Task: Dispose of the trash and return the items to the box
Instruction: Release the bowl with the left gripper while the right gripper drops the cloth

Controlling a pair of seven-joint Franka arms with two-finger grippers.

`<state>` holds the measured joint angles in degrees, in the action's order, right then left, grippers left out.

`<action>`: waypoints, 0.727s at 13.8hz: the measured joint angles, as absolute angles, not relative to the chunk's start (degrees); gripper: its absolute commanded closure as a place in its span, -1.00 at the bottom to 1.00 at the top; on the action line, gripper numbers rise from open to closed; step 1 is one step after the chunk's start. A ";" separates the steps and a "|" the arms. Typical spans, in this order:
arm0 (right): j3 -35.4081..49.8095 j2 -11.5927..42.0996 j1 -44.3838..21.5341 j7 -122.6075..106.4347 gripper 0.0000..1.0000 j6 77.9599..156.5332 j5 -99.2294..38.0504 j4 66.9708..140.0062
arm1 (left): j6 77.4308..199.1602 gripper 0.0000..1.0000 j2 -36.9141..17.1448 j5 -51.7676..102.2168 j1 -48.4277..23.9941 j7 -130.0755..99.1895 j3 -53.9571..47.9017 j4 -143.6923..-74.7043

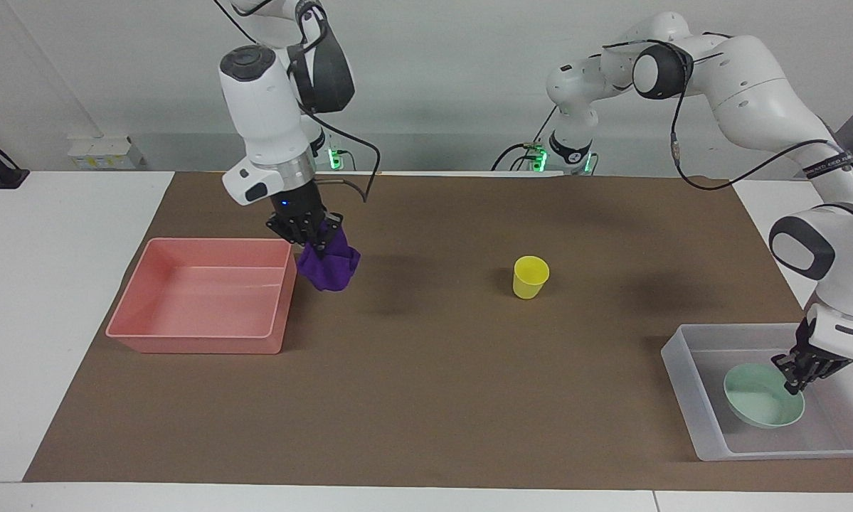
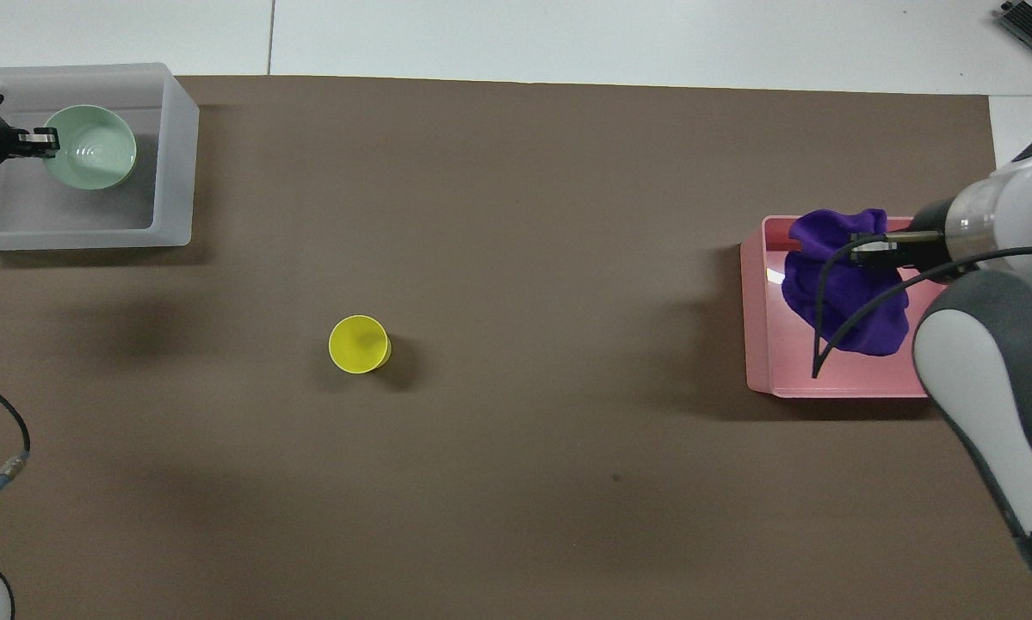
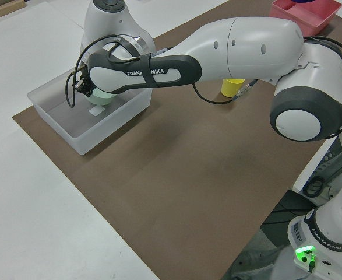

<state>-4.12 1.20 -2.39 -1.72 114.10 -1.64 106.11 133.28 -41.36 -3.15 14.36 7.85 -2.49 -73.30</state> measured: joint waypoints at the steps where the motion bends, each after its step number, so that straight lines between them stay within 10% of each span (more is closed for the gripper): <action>1: -4.16 1.90 -0.05 -5.13 1.00 115.29 -1.64 107.22 | 133.22 -0.05 -41.36 -3.16 14.40 7.89 -2.54 -73.41; 5: -4.24 6.95 6.60 -14.97 1.00 124.59 -1.64 113.22 | 131.29 -0.82 -40.73 -3.25 14.12 7.95 -3.17 -73.56; 10: -3.91 12.08 7.07 -15.40 1.00 132.95 -1.64 115.77 | 126.37 -1.00 -31.43 -3.26 10.02 8.08 -3.94 -78.76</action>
